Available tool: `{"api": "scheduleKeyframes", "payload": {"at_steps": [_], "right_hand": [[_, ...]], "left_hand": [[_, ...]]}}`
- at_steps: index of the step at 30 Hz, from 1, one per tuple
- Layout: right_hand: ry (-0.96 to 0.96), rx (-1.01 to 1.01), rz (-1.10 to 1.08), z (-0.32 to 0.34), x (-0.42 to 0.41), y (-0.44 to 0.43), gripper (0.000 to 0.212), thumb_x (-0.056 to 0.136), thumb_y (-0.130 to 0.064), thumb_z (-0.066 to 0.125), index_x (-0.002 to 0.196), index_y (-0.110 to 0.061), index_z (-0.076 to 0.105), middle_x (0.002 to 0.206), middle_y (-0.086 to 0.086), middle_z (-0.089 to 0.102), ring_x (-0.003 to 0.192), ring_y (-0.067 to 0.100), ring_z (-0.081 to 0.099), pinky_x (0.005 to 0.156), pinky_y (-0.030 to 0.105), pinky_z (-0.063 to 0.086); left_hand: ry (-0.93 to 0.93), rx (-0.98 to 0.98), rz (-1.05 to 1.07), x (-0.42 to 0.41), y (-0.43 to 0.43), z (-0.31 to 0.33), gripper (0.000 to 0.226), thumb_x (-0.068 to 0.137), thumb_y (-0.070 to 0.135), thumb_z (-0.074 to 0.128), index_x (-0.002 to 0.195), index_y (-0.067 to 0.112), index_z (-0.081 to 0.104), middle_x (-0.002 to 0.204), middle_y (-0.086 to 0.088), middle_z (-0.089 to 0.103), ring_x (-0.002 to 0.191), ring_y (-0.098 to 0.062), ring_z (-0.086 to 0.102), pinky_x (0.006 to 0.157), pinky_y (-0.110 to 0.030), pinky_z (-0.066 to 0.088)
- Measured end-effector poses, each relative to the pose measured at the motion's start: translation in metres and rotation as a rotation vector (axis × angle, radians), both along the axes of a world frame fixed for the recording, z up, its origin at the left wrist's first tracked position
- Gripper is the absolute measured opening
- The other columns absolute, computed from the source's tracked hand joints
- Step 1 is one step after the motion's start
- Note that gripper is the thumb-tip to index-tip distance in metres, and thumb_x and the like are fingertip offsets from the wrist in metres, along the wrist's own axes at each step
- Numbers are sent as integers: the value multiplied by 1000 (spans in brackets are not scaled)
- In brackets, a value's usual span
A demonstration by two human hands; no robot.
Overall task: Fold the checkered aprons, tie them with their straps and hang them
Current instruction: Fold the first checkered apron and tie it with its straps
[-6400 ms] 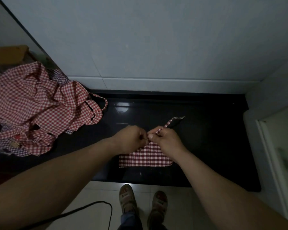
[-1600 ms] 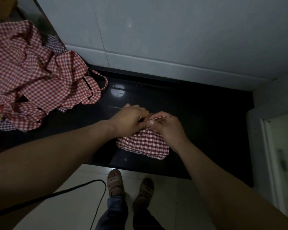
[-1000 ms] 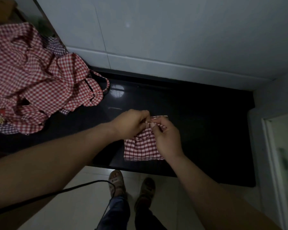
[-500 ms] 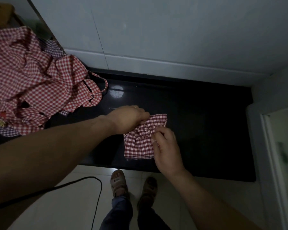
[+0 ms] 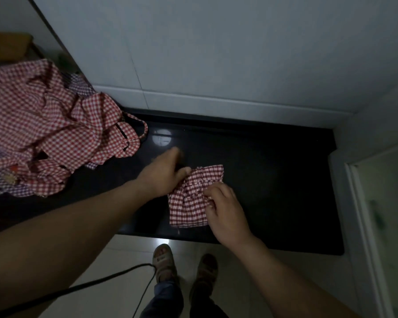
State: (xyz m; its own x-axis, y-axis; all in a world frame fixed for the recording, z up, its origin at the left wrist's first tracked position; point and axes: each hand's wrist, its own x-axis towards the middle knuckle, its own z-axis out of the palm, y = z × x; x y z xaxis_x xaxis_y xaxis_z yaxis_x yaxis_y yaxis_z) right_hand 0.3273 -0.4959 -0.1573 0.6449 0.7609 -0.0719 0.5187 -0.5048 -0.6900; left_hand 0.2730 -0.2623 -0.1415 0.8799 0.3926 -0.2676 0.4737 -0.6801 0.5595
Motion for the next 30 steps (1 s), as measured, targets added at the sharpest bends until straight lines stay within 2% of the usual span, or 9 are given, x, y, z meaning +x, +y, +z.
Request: {"api": "scheduleKeyframes", "payload": {"at_steps": [4, 6, 8, 11, 14, 16, 19, 24, 30], "right_hand": [[165, 46, -380, 18, 11, 7, 31, 99, -38, 41, 115, -26, 64, 116, -11, 54, 106, 8, 55, 87, 26, 46], [205, -99, -526, 13, 24, 18, 35, 102, -50, 45, 116, -24, 62, 117, -5, 56, 107, 16, 58, 89, 35, 50], [213, -256, -494, -1, 35, 29, 49, 95, -64, 47, 116, -22, 64, 116, -1, 61, 107, 22, 60, 93, 42, 53], [263, -315, -451, -15, 42, 41, 58, 84, -73, 52, 113, -24, 63, 111, -1, 66, 104, 24, 65, 90, 46, 57], [321, -286, -495, -14, 45, 47, 53, 83, -63, 67, 115, -23, 60, 115, 1, 66, 105, 26, 65, 92, 48, 57], [372, -245, -520, -17, 47, 47, 47, 75, -65, 69, 106, -32, 55, 115, 0, 66, 105, 26, 66, 92, 48, 57], [472, -193, -534, -25, 54, 45, 46, 60, -74, 64, 89, -42, 46, 114, -2, 67, 103, 23, 68, 91, 48, 59], [650, -97, -600, -1, 56, 44, 24, 91, -49, 69, 102, -30, 59, 103, -3, 70, 91, 19, 70, 86, 45, 60], [723, 86, -714, 4, 54, 43, 12, 96, -29, 69, 104, -27, 59, 104, 2, 71, 91, 22, 72, 85, 49, 61]], "left_hand": [[279, -303, 400, -25, -21, -3, 79, 90, 78, 51, 127, 10, 61, 125, -13, 71, 108, -29, 69, 99, -44, 55], [306, -489, 473, -29, -34, -1, 88, 79, 88, 51, 121, 14, 70, 116, -9, 75, 100, -26, 72, 96, -46, 59], [284, -519, 537, -24, -41, 0, 95, 71, 91, 54, 122, 13, 71, 118, -9, 75, 103, -27, 72, 98, -46, 58], [295, -405, 600, -10, -49, 2, 73, 92, 67, 57, 126, 4, 68, 127, -15, 70, 114, -33, 67, 100, -38, 52], [236, -348, 627, -2, -52, 2, 43, 106, 37, 48, 113, 1, 70, 119, -20, 70, 103, -32, 64, 87, -33, 47], [87, -538, 690, -7, -51, -1, 36, 108, 30, 45, 103, 4, 71, 109, -15, 75, 96, -28, 69, 91, -35, 52], [-122, -1018, 845, -17, -49, -5, 29, 108, 27, 51, 112, 8, 74, 105, -12, 80, 99, -28, 77, 92, -41, 58], [-142, -1158, 812, -11, -48, -9, 24, 106, 27, 58, 121, 14, 70, 111, -11, 79, 99, -26, 77, 88, -40, 58], [-86, -1145, 786, 0, -47, -5, 40, 92, -1, 56, 128, 15, 62, 108, -16, 77, 92, -30, 76, 73, -39, 61]]}}
